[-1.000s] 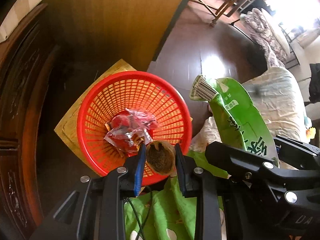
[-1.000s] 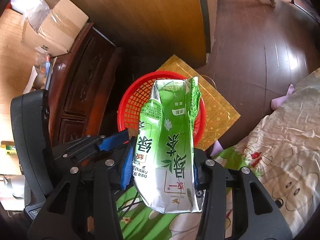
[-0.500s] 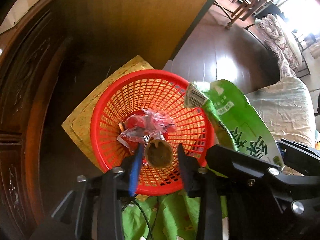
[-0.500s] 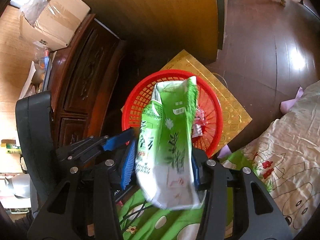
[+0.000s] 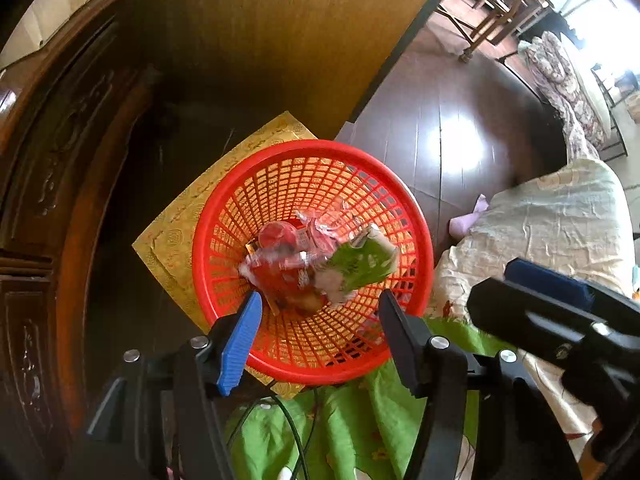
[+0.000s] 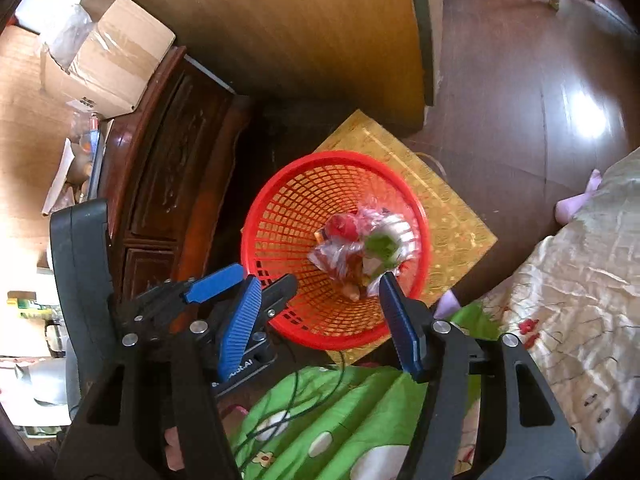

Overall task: Collect trash
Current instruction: 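Swing both tools back over the remaining trash on the quilt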

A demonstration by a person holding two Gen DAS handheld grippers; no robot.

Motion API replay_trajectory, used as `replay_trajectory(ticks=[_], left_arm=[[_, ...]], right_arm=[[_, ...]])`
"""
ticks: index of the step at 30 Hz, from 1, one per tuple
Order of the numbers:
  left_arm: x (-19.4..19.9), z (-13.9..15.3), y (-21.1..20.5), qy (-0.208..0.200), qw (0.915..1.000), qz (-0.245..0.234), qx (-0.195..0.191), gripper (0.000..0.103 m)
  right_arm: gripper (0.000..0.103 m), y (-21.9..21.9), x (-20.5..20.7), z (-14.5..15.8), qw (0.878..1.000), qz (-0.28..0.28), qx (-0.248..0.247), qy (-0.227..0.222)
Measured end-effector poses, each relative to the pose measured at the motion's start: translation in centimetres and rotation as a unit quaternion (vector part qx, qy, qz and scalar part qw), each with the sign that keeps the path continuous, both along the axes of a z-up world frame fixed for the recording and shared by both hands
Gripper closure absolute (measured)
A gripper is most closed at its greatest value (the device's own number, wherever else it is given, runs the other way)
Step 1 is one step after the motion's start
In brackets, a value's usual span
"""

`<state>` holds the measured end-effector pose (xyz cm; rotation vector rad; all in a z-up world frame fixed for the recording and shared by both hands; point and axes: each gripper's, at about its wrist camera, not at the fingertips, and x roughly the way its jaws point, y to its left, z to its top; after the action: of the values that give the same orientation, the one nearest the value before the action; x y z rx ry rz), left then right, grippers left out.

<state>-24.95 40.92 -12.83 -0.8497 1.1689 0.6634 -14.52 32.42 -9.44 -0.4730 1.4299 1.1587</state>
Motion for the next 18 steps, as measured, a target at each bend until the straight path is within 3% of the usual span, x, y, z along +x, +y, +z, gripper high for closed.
replay_trajectory(ticks=[8, 18], left_arm=[[2.3, 1.8, -4.0, 0.001, 0.9981, -0.056, 0.026, 0.043], [5.1, 6.0, -9.2, -0.017, 0.9914, -0.115, 0.06, 0.043]], right_arm=[[0.042, -3.4, 0.9, 2.2, 0.999, -0.017, 0.016, -0.022], [0.042, -11.5, 4.2, 6.9, 0.994, -0.081, 0.073, -0.027]])
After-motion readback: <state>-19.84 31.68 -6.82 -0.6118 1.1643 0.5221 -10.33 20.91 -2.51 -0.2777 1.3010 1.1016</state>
